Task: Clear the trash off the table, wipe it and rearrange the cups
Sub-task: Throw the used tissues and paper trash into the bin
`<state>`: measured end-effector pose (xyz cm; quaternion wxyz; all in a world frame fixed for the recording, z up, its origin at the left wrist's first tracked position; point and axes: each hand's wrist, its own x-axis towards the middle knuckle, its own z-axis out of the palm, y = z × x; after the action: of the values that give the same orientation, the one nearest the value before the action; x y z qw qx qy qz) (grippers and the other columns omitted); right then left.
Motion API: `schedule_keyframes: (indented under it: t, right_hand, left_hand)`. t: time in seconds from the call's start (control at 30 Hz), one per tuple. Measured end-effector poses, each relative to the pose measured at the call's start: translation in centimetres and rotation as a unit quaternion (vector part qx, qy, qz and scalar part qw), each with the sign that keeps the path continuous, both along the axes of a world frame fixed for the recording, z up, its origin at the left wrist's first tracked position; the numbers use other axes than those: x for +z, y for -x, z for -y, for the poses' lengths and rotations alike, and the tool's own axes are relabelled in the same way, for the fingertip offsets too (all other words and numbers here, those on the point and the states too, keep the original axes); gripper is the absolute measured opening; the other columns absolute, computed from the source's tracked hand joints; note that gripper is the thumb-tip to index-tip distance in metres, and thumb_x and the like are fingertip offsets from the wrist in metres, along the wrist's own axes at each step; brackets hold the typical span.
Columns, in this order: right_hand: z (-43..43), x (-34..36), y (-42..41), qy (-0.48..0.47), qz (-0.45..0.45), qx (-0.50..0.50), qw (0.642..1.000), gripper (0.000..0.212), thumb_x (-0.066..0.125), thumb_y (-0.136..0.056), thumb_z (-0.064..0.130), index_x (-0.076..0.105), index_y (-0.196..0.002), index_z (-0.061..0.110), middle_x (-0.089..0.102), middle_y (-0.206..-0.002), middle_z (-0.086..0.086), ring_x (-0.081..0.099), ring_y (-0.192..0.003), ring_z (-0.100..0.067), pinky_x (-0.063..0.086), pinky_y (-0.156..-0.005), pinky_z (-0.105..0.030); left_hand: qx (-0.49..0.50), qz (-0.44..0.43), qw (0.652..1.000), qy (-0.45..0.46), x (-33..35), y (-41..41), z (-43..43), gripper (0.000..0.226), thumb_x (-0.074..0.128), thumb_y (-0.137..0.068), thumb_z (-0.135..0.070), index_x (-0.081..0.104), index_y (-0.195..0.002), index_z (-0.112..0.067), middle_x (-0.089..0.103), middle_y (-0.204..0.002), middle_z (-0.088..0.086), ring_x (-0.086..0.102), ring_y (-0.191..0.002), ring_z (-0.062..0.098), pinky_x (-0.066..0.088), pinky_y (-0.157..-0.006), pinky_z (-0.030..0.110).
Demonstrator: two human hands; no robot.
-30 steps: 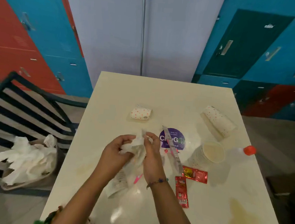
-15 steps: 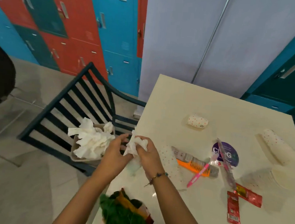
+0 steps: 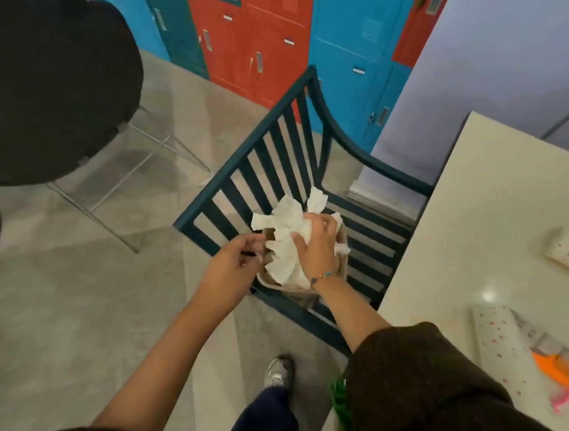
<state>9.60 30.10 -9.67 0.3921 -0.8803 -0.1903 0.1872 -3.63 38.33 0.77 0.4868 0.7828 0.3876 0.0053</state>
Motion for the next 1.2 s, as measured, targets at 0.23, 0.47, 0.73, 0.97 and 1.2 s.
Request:
schedule_keyframes:
  t: [0.23, 0.47, 0.73, 0.97, 1.2]
  right_hand:
    - [-0.3, -12.8, 0.0, 0.332, -0.093, 0.201, 0.917, 0.077, 0.041, -0.089, 0.057, 0.0, -0.148, 0.029, -0.003, -0.158, -0.006, 0.004, -0.145, -0.033, 0.009, -0.117, -0.05]
    - [1.8, -3.3, -2.1, 0.221, -0.07, 0.186, 0.955, 0.068, 0.047, -0.09, 0.051, 0.016, -0.147, 0.03, 0.014, -0.156, -0.006, 0.021, -0.142, -0.028, 0.021, -0.115, -0.043]
    - [15.6, 5.3, -9.6, 0.125, 0.082, -0.049, 0.988, 0.046, 0.058, -0.089, 0.028, 0.049, -0.132, 0.017, 0.048, -0.137, -0.01, 0.048, -0.122, -0.03, 0.041, -0.103, -0.043]
    - [30.6, 6.3, -18.4, 0.258, 0.139, -0.204, 0.934, 0.05, 0.052, -0.087, 0.014, 0.043, -0.135, 0.022, 0.021, -0.154, -0.007, 0.029, -0.133, -0.034, 0.034, -0.105, -0.046]
    - [36.8, 3.9, -24.3, 0.435, -0.013, -0.098, 0.895, 0.088, 0.053, -0.083, 0.008, -0.001, -0.148, 0.033, -0.005, -0.159, 0.005, -0.005, -0.145, -0.035, 0.003, -0.113, -0.062]
  left_hand:
    - [-0.032, -0.026, 0.999, 0.003, -3.1, -0.2, -2.2, 0.029, 0.049, -0.093, -0.012, 0.053, -0.115, -0.03, 0.051, -0.092, -0.025, 0.052, -0.08, -0.006, 0.037, -0.06, 0.006]
    - [-0.062, -0.016, 0.997, 0.042, -3.1, -3.3, -0.5, 0.031, 0.049, -0.092, -0.008, 0.057, -0.119, -0.021, 0.06, -0.109, -0.004, 0.056, -0.098, 0.011, 0.041, -0.069, 0.011]
    - [-0.149, 0.049, 0.986, 0.058, 0.2, -11.6, 6.9, 0.028, 0.049, -0.094, -0.016, 0.056, -0.12, -0.026, 0.059, -0.112, -0.008, 0.054, -0.1, 0.01, 0.041, -0.087, 0.026]
    - [-0.219, 0.074, 0.971, 0.062, 0.9, -19.2, 14.9, 0.027, 0.049, -0.094, -0.015, 0.057, -0.119, -0.023, 0.061, -0.11, -0.004, 0.056, -0.09, 0.002, 0.042, -0.071, 0.012]
    - [-0.24, 0.072, 0.968, 0.017, -0.4, -23.9, 18.9, 0.023, 0.048, -0.095, -0.018, 0.056, -0.111, -0.032, 0.06, -0.105, -0.009, 0.056, -0.088, 0.002, 0.041, -0.063, 0.016]
